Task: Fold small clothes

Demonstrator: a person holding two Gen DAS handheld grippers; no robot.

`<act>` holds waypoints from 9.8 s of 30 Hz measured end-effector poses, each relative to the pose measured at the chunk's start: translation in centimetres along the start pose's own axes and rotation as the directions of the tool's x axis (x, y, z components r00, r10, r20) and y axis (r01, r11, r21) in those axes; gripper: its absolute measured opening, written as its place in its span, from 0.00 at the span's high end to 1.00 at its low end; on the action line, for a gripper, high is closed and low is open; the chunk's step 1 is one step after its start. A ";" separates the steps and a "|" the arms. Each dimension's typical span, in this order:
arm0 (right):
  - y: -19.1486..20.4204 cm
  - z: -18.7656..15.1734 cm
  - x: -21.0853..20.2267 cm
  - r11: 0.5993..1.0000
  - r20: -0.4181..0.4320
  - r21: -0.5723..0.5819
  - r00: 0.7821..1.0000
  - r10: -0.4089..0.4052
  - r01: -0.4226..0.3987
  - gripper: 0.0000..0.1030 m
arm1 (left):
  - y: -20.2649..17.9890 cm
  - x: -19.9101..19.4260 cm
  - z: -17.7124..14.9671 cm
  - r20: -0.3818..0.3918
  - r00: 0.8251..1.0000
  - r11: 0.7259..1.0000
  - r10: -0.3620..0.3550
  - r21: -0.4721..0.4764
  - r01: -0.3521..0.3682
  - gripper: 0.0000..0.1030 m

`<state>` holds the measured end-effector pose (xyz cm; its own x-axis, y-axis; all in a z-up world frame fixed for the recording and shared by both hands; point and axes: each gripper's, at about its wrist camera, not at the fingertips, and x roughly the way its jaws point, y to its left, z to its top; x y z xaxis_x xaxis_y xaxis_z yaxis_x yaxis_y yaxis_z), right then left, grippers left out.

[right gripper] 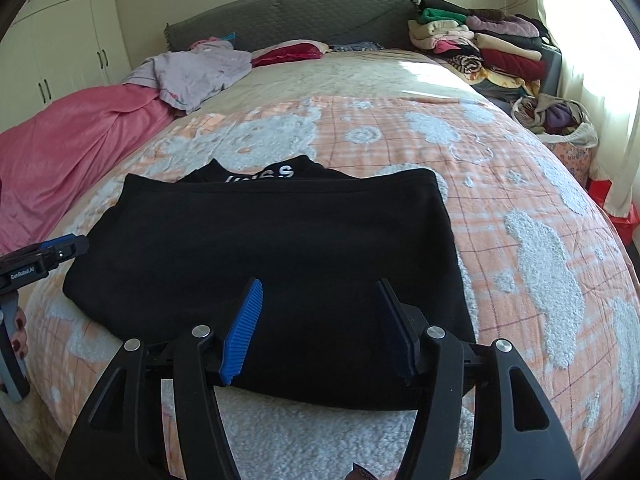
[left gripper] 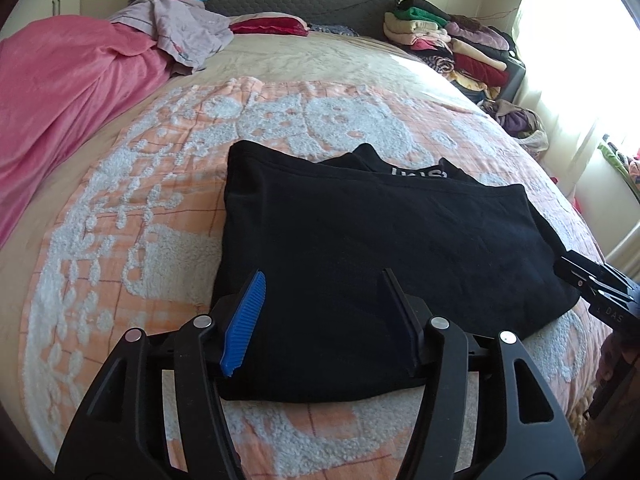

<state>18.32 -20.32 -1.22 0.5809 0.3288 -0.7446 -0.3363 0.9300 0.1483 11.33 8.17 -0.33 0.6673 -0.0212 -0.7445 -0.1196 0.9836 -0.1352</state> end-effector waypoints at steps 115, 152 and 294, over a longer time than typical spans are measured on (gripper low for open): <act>19.3 -1.4 3.0 0.934 -0.108 -0.302 0.981 0.163 -0.188 0.09 | 8.5 -1.0 1.2 -0.022 0.992 0.984 0.127 -0.125 -0.129 0.09; 23.4 -2.8 8.0 0.833 0.090 -0.553 0.996 0.028 0.026 0.52 | 9.5 6.2 4.0 -0.143 0.990 0.979 0.010 -0.200 -0.039 0.09; 0.3 -9.6 -11.9 0.976 0.223 0.107 0.952 -0.212 0.192 0.04 | -8.1 -3.0 -4.7 0.024 0.991 0.984 -0.132 0.121 0.128 0.09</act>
<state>4.19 -25.57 1.45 0.7890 0.1525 -0.5952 -0.1370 0.9880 0.0715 6.83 -0.54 -0.14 0.6950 -0.1468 -0.7038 0.0571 0.9871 -0.1495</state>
